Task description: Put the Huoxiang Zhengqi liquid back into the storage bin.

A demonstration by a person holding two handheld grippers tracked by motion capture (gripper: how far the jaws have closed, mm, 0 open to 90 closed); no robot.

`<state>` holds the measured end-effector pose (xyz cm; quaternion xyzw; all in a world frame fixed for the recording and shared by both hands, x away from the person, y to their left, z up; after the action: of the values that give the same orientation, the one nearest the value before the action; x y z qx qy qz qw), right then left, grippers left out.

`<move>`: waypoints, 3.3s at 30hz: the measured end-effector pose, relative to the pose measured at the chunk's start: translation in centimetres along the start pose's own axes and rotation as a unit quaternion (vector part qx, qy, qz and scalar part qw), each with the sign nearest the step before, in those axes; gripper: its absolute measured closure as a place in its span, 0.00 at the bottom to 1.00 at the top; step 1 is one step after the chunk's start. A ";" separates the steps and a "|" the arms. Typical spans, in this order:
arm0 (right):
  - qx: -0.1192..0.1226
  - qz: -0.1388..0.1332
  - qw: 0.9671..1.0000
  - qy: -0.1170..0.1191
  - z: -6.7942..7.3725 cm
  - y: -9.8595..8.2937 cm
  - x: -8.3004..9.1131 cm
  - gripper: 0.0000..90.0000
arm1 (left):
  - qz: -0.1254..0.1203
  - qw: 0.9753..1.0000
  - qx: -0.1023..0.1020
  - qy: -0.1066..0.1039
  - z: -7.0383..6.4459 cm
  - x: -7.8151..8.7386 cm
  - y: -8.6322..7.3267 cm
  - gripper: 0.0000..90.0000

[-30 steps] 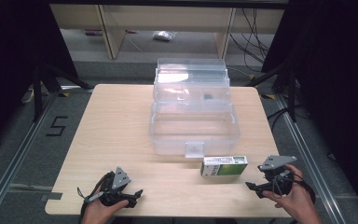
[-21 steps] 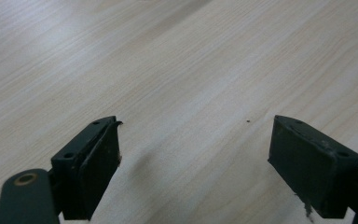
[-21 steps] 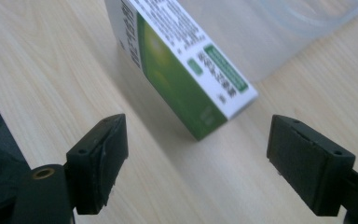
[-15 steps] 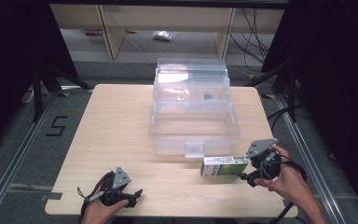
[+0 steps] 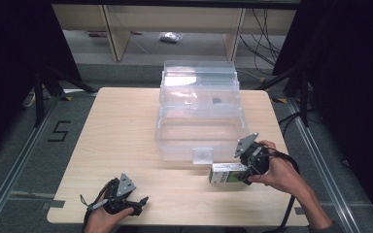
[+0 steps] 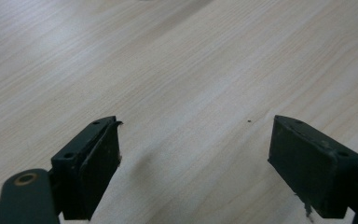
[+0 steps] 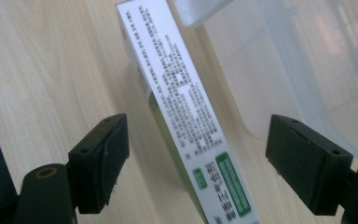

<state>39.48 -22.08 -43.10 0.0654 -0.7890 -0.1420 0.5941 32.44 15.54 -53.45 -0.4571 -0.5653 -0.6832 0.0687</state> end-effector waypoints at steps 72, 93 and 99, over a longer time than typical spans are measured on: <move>0.171 0.055 0.977 0.112 -3.1 5.7 4.4 0.71 | -0.006 1.000 0.015 0.000 -0.1 -0.1 0.0 0.18; 0.193 0.043 0.974 0.113 -5.4 9.1 6.7 0.71 | -0.006 1.000 0.007 0.008 0.1 0.1 -0.1 0.18; 0.187 0.041 0.975 0.115 -6.2 9.6 7.1 0.71 | -0.005 1.000 0.011 0.005 0.0 0.1 -0.2 0.18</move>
<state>44.06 -15.79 -32.12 0.1589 -0.7298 0.0415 0.6637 32.28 15.69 -53.48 -0.4504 -0.5749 -0.6792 0.0731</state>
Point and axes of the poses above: each handheld gripper's, and its own axes: x roughly backward along the jaws, y roughly out of its top, z roughly to its left, the point moved 4 cm from there along -x, roughly forward along the jaws, and after that the axes turned 14 degrees about x, right-handed, at the moved point
